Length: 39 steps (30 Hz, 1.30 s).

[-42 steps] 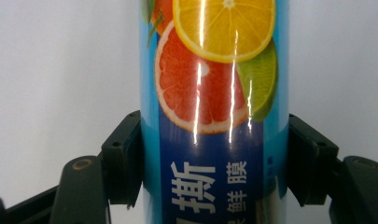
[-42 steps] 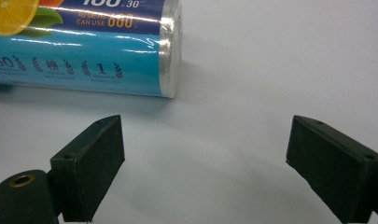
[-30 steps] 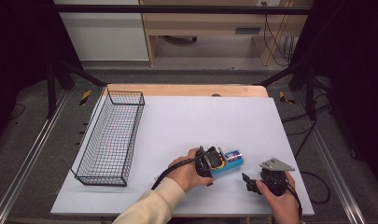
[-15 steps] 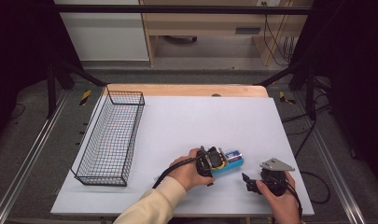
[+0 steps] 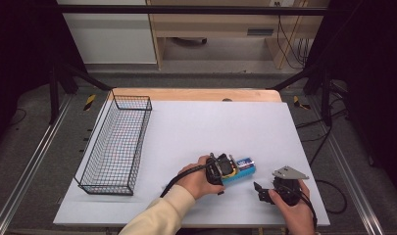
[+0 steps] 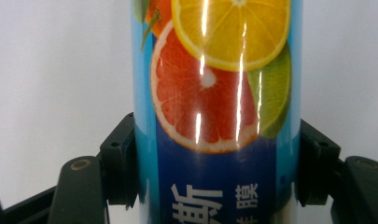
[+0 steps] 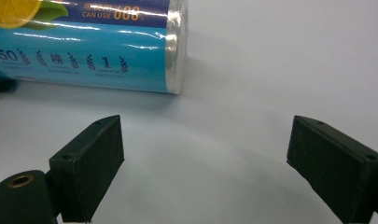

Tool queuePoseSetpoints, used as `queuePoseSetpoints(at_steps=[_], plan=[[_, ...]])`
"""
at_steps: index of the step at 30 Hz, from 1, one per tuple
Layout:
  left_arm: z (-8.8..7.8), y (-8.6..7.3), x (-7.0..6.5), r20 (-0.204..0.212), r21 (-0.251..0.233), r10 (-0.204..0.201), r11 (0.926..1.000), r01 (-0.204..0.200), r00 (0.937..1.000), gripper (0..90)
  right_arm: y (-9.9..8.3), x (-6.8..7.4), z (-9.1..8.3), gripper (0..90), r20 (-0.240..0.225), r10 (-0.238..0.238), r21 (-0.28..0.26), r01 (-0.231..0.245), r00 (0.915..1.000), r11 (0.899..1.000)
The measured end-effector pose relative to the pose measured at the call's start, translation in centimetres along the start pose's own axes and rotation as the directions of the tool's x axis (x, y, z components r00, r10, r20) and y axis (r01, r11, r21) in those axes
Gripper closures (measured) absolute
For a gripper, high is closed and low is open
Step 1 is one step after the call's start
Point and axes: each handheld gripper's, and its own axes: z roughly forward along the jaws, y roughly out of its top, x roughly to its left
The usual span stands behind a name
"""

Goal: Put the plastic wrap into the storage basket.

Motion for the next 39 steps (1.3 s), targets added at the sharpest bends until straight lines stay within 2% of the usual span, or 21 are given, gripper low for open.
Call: queuePoseSetpoints(at_steps=[6,7,10,13,24,32,39], plan=[[-0.1,-0.1,-0.3,-0.020,-0.006,-0.007,1.0000,0.007,0.9998,32.0,0.0,-0.1,0.0,11.2,-0.002,-0.001,-0.004,0.001,1.0000,1.000],[-0.1,-0.2,-0.5,-0.036,-0.024,-0.007,0.9997,0.006,0.9993,32.0,0.0,-0.1,0.0,11.2,-0.003,-0.002,-0.006,0.002,1.0000,1.000],[-0.1,-0.4,-0.6,-0.049,-0.035,-0.009,0.9994,0.007,0.9987,32.1,0.0,-0.1,0.0,11.2,-0.002,-0.002,-0.008,0.002,1.0000,1.000],[-0.4,-0.5,-0.8,-0.067,-0.027,-0.009,0.9996,0.008,0.9977,32.1,0.0,-0.1,0.0,11.2,-0.001,0.001,-0.006,-0.001,1.0000,1.000],[-1.7,-1.0,-0.5,-0.088,-0.061,-0.034,0.9977,0.028,0.9955,32.2,0.0,-0.1,0.0,11.2,-0.005,-0.001,-0.005,0.001,1.0000,1.000],[-3.0,-1.5,0.1,-0.128,-0.078,-0.059,0.9957,0.050,0.9900,32.2,0.0,-0.1,0.0,11.2,-0.005,-0.001,-0.007,0.001,1.0000,1.000],[-4.7,-2.0,0.8,-0.170,-0.088,-0.088,0.9934,0.074,0.9815,32.2,0.0,-0.1,0.0,11.2,-0.006,0.002,-0.005,-0.002,1.0000,1.000]])
